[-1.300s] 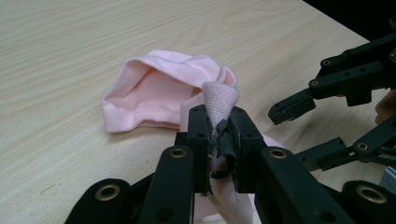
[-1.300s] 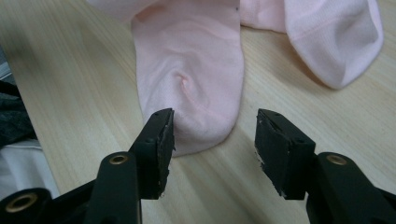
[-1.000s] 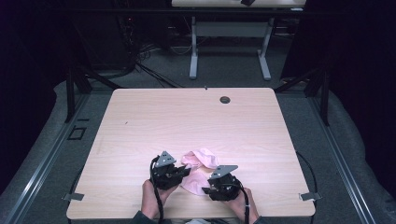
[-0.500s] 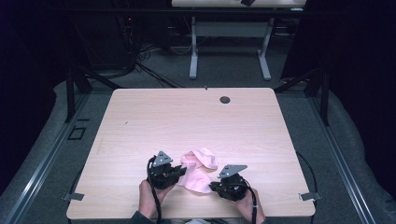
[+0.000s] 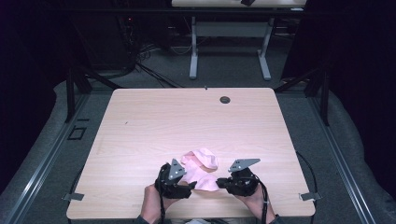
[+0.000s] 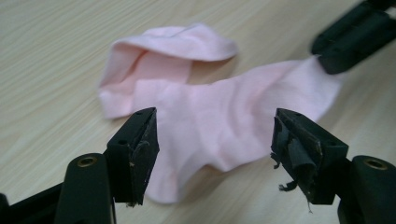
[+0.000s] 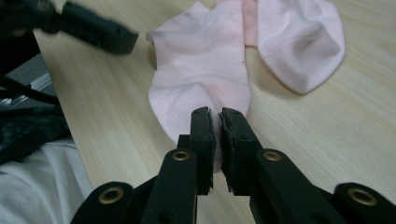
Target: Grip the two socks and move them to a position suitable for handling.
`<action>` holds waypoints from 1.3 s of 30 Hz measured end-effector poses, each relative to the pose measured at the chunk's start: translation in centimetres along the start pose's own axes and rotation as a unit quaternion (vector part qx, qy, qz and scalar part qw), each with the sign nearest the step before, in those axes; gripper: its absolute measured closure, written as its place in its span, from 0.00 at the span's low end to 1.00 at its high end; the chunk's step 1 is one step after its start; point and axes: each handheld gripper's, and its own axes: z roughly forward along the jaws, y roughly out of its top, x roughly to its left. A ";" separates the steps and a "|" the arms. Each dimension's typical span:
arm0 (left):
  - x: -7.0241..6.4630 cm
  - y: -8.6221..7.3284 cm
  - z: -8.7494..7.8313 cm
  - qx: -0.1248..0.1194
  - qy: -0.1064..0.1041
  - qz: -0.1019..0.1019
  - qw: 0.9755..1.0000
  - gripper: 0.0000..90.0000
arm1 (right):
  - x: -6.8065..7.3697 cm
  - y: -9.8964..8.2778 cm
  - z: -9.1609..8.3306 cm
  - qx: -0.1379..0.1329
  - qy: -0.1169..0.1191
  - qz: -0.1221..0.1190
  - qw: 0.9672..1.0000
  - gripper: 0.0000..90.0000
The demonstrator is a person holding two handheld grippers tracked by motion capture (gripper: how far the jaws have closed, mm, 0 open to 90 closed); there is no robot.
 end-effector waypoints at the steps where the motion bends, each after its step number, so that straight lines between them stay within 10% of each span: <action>1: -0.6 0.3 0.2 -0.001 -0.008 0.008 1.000 0.35 | 0.0 0.2 -0.1 -0.002 0.002 0.002 1.000 0.92; 8: -3.3 2.3 2.6 0.028 -0.033 0.077 0.996 0.44 | -0.2 1.8 -1.5 -0.025 0.009 0.015 1.000 0.94; 15: -3.0 3.0 3.5 0.028 -0.048 0.069 0.996 0.77 | -0.5 2.0 -1.8 -0.040 0.016 0.022 0.999 0.94; 19: -2.1 3.4 3.4 0.012 -0.053 0.042 0.998 0.95 | -0.7 1.9 -2.1 -0.053 0.010 0.027 0.998 0.85; 29: -0.1 6.0 1.3 -0.047 -0.057 -0.029 0.997 0.96 | -1.0 0.2 -3.0 -0.075 -0.021 0.049 0.996 0.55; 39: 0.1 8.1 0.6 -0.090 -0.051 -0.069 0.992 0.96 | 2.0 0.5 0.5 -0.081 -0.031 0.040 0.995 0.28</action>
